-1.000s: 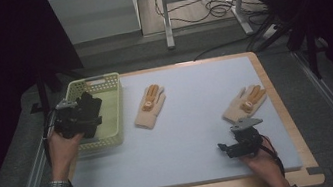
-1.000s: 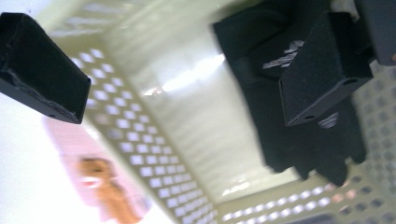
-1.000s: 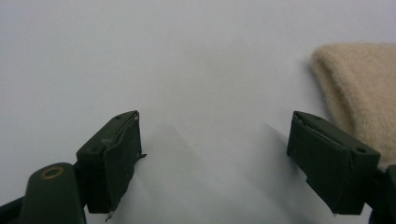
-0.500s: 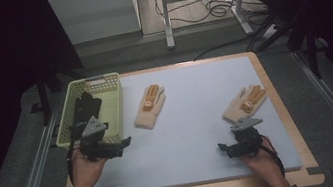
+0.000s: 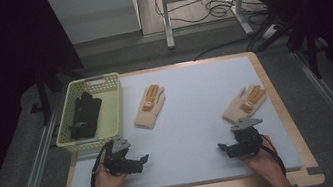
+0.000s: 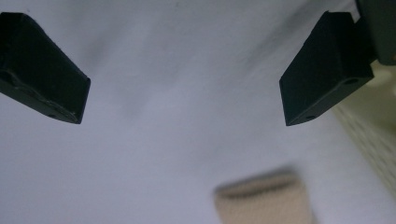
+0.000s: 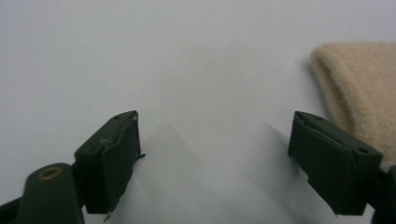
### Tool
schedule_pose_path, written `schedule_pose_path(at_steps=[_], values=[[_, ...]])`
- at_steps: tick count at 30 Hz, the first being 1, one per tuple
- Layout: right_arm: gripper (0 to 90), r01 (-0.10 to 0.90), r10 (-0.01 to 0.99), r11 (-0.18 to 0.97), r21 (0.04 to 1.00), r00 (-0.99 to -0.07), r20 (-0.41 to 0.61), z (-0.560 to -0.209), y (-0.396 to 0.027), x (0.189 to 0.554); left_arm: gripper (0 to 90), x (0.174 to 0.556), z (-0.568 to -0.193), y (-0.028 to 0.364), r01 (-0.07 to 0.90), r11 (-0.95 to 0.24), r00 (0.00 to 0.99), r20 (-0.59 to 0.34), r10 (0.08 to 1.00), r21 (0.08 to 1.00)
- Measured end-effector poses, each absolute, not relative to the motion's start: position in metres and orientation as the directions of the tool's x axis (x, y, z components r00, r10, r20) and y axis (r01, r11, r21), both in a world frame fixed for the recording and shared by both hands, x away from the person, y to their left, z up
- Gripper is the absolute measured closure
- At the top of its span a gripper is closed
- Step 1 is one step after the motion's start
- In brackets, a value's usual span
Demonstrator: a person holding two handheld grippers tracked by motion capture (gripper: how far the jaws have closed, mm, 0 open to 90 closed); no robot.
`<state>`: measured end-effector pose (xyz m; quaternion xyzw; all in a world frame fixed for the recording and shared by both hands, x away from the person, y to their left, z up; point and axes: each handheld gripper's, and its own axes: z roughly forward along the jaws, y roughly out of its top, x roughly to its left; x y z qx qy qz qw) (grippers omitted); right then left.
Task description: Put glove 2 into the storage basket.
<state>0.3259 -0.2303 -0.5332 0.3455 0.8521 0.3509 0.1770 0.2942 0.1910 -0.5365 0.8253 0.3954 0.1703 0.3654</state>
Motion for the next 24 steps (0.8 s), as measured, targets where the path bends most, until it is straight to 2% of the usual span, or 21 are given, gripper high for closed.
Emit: schedule_pose_path(at_steps=[3,8,13,24], values=[[13.0,0.467,0.715,0.514,0.720,-0.697,-0.057,-0.533,-0.230,0.326,2.2,0.296,-0.546,0.191,0.545,-0.446,0.625,0.011,0.781,0.710],[13.6,0.467,0.713,0.513,0.720,-0.700,-0.054,-0.533,-0.231,0.326,2.5,0.298,-0.552,0.193,0.572,-0.427,0.618,-0.025,0.786,0.701],[20.2,0.461,0.710,0.505,0.730,-0.703,-0.047,-0.532,-0.232,0.324,2.1,0.300,-0.552,0.194,0.584,-0.419,0.617,-0.045,0.786,0.695],[26.5,0.481,0.733,0.458,0.747,-0.680,-0.012,-0.517,-0.246,0.323,2.2,0.300,-0.552,0.195,0.585,-0.418,0.616,-0.045,0.786,0.695]])
